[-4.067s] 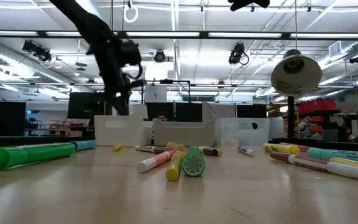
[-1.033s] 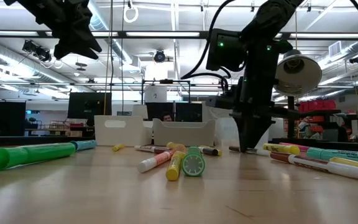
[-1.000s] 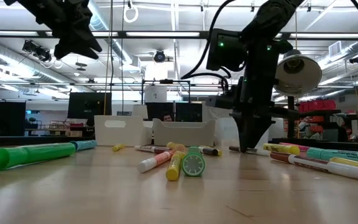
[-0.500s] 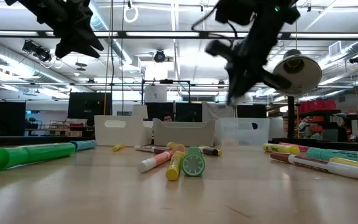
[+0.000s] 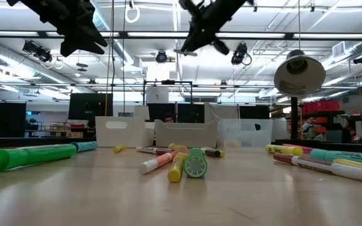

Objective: Pick & Place Markers
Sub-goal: Put the brown marker pen into the gray bin

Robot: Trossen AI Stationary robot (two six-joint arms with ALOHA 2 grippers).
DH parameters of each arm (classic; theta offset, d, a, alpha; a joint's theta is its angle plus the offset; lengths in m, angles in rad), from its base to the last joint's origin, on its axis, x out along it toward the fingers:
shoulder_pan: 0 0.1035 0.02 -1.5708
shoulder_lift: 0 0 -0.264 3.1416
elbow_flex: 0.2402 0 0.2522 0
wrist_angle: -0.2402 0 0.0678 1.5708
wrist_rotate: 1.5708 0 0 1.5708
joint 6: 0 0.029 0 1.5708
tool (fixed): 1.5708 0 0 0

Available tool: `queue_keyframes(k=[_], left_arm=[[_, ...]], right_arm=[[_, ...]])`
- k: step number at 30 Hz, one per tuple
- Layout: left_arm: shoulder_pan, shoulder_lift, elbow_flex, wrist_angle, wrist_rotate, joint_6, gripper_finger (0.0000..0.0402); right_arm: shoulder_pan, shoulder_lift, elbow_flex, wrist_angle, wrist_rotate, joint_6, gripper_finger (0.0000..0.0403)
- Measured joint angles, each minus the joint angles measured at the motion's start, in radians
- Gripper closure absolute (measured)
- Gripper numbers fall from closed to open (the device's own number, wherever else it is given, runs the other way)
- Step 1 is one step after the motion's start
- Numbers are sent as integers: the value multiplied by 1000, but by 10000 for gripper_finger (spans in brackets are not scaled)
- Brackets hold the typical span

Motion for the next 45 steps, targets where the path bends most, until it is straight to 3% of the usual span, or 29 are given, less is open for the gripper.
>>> queue_keyframes(k=[7,15,22,33,45], left_arm=[[1,0,0,67,-17,-49,264],[1,0,0,102,-158,-109,264],[1,0,0,100,-206,-167,264],[1,0,0,99,-226,-240,264],[1,0,0,95,-226,-258,264]], right_arm=[[-133,179,167,-75,-82,-301,387],[-228,340,173,-69,-91,-565,387],[-239,444,173,-28,-63,-752,384],[-243,524,173,-68,-65,-794,377],[-275,522,174,-130,-72,-644,296]])
